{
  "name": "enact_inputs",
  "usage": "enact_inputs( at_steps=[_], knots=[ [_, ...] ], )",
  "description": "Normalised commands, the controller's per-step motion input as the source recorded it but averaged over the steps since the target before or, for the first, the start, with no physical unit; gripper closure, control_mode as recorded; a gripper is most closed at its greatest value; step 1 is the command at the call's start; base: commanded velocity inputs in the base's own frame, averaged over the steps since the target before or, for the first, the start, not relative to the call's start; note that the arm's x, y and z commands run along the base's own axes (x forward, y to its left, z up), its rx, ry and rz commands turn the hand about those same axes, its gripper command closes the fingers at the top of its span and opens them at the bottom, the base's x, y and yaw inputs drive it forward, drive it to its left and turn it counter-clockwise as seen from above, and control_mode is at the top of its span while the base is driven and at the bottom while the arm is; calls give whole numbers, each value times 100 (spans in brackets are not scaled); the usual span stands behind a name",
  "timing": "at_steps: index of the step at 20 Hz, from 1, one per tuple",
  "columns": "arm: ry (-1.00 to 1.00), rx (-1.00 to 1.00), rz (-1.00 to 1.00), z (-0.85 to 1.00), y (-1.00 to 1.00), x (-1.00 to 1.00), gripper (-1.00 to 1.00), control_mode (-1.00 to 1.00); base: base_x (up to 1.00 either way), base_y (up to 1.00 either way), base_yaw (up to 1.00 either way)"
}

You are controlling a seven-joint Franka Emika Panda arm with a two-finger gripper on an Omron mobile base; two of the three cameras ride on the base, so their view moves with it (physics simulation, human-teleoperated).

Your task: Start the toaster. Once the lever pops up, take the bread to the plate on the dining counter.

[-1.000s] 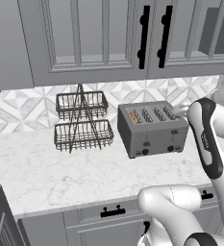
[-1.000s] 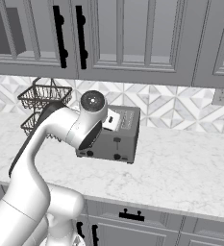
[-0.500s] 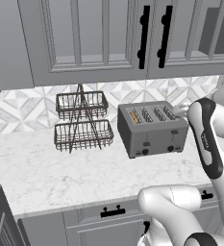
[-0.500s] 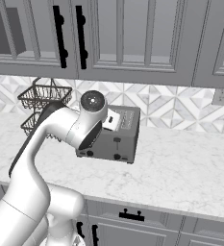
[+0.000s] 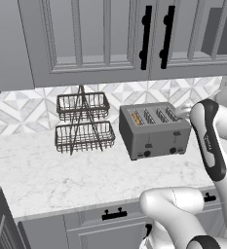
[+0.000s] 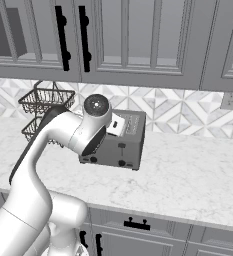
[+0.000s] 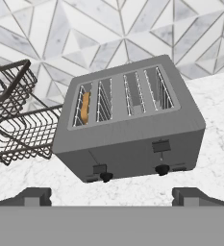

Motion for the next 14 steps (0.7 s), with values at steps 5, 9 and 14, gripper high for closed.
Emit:
enact_inputs(
  at_steps=[5, 9, 14],
  knots=[
    [0, 0, 0, 0, 0, 0, -100, -100, 0, 0, 0],
    [0, 0, 0, 0, 0, 0, -100, -100, 0, 0, 0],
    [0, 0, 0, 0, 0, 0, -100, -100, 0, 0, 0]
  ],
)
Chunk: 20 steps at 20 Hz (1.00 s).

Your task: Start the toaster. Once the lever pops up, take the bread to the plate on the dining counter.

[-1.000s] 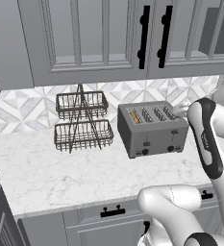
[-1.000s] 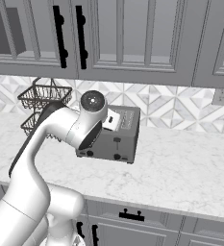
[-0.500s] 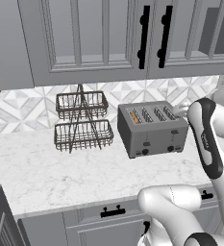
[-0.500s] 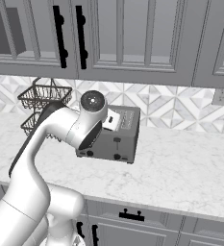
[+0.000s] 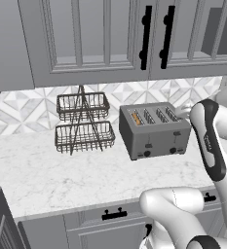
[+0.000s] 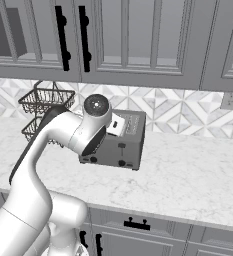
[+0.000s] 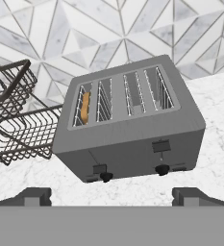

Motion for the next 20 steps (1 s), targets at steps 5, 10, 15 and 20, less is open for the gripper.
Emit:
enact_inputs(
  at_steps=[5, 10, 15, 20],
  knots=[
    [0, 0, 0, 0, 0, 0, -100, -100, 0, 0, 0],
    [0, 0, 0, 0, 0, 0, -100, -100, 0, 0, 0],
    [0, 0, 0, 0, 0, 0, -100, -100, 0, 0, 0],
    [0, 0, 0, 0, 0, 0, -100, -100, 0, 0, 0]
  ],
)
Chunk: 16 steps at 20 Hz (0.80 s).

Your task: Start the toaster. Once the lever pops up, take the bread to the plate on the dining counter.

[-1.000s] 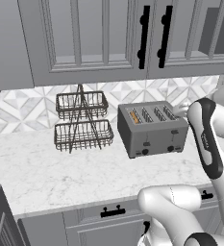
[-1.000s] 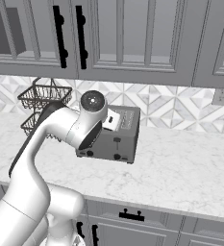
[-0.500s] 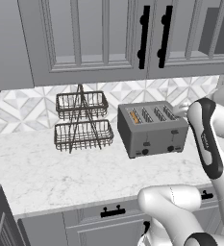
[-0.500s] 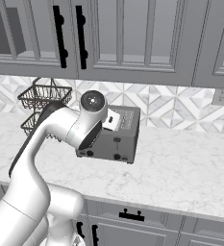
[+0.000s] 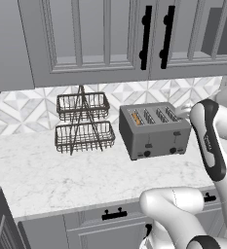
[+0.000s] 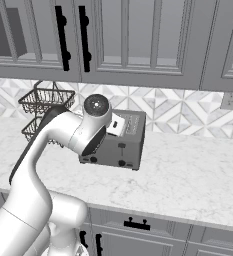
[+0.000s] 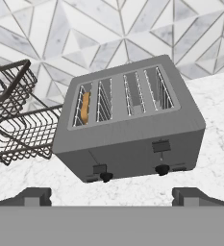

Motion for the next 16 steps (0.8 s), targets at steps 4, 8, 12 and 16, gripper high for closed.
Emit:
enact_inputs(
  at_steps=[4, 8, 12, 16],
  knots=[
    [0, 0, 0, 0, 0, 0, -100, -100, 0, 0, 0],
    [0, 0, 0, 0, 0, 0, -100, -100, 0, 0, 0],
    [0, 0, 0, 0, 0, 0, -100, -100, 0, 0, 0],
    [0, 0, 0, 0, 0, 0, -100, -100, 0, 0, 0]
  ],
)
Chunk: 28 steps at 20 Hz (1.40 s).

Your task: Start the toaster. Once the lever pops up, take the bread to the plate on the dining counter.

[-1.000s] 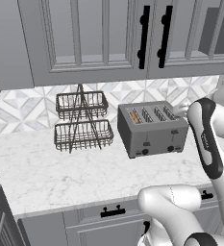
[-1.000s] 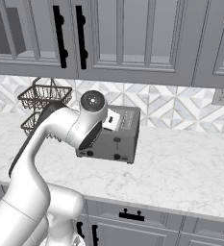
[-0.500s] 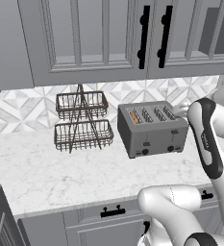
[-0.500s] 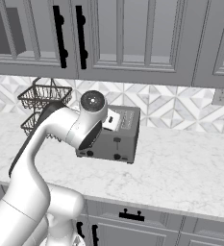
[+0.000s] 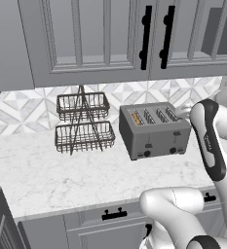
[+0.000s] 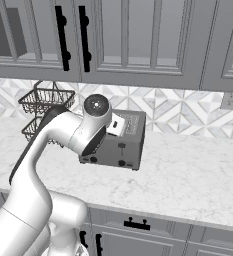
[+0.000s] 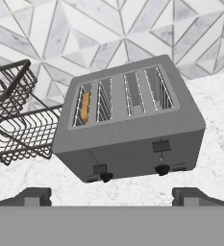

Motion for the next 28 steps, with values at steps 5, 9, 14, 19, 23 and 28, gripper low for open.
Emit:
enact_inputs(
  at_steps=[5, 9, 14, 19, 23, 28],
  knots=[
    [0, 0, 0, 0, 0, 0, -100, -100, 0, 0, 0],
    [0, 0, 0, 0, 0, 0, -100, -100, 0, 0, 0],
    [0, 0, 0, 0, 0, 0, -100, -100, 0, 0, 0],
    [0, 0, 0, 0, 0, 0, -100, -100, 0, 0, 0],
    [0, 0, 0, 0, 0, 0, -100, -100, 0, 0, 0],
    [0, 0, 0, 0, 0, 0, -100, -100, 0, 0, 0]
  ],
)
